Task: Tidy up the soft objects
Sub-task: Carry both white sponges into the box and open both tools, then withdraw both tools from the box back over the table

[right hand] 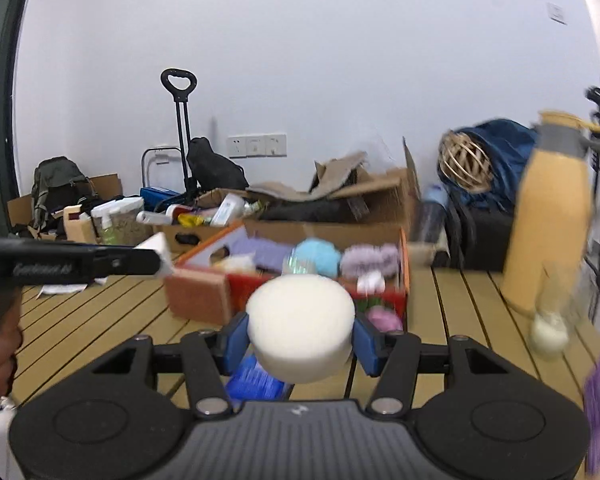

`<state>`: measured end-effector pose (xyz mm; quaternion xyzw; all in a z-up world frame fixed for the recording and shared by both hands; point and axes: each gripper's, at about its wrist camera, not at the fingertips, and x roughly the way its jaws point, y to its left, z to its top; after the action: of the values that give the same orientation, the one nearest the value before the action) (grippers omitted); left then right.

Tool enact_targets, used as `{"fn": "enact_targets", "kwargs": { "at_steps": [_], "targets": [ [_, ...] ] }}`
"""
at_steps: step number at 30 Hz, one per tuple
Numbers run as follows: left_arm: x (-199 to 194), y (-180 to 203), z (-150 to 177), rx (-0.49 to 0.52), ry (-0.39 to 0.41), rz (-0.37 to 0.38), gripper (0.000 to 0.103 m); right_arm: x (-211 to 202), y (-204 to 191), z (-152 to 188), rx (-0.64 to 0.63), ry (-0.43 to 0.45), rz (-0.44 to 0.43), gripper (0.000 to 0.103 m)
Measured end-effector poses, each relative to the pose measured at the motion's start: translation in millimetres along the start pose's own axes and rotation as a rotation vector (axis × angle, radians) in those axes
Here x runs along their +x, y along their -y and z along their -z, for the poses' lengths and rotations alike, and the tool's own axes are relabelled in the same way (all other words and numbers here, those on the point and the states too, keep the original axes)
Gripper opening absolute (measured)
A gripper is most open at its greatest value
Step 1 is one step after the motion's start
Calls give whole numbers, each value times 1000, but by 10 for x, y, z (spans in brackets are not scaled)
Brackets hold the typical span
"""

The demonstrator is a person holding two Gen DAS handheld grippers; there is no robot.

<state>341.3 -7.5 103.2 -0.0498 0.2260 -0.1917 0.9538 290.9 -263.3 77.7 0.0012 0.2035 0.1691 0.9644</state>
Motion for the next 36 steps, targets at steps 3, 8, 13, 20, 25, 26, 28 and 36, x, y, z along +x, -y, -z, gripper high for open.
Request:
{"fn": "enact_targets", "kwargs": {
  "at_steps": [3,8,13,20,25,26,28,36],
  "targets": [
    [675,-307,-353,-70,-106,-18,28,617,221,-360,30,-48,-39,54],
    [1806,-613,-581,-28,-277,-134,29,1891,571,-754,125,-185,-29,55],
    [2410,-805,-555,-52,-403,-186,40,2858,706,-832,205,-333,-7,57],
    [2372,-869,-548,-45,-402,-157,74,3395,855,-715,381,-460,-24,67],
    [2135,-894,-687,-58,-364,-175,75,3281,817,-730,367,-472,-14,68],
    [2057,-890,-728,-55,-354,-176,75,3212,812,-771,354,-467,3,68],
    [1864,-869,-824,-44,-330,-180,76,3037,850,-889,342,-440,23,69],
    [765,-565,-1011,4,-163,-175,82,1816,724,-1253,187,-238,96,82]
  ]
}}
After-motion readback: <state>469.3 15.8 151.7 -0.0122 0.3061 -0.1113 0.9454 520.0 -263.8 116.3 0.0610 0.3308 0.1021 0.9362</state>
